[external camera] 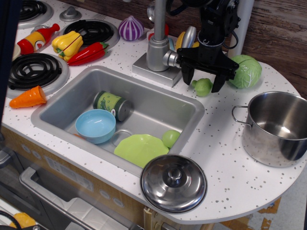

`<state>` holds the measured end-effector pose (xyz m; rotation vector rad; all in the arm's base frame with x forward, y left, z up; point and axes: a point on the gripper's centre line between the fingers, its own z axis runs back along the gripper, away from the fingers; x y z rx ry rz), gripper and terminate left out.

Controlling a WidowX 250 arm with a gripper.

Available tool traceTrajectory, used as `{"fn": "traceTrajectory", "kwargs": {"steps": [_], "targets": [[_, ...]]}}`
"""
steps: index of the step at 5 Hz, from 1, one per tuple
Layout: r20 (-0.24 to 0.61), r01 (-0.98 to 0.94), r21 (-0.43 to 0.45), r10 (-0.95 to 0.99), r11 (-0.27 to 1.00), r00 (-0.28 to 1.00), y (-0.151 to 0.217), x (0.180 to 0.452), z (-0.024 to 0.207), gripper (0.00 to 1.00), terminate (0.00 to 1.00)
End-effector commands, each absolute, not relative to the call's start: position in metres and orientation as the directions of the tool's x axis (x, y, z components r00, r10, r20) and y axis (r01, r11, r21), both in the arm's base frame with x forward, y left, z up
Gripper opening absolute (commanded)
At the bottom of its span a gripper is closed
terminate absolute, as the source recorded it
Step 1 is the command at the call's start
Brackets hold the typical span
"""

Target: Put broccoli in pot or pan

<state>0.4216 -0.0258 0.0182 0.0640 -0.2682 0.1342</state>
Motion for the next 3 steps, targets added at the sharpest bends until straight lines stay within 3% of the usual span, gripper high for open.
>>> {"fn": "traceTrajectory", "kwargs": {"steps": [1,2,3], "targets": [[0.290,-0.143,0.026,0.130,0.989,0.948,-0.0161,0.4286,0.0218,1.00,0.00],[0.278,-0.164,0.006,0.156,0.986,0.948,-0.0159,0.4255,0.0166,1.00,0.00],[0.266,-0.191,-0.007,0.186,0.982,0.946,-0.0196,0.4235,0.0153,0.00,0.00]]}}
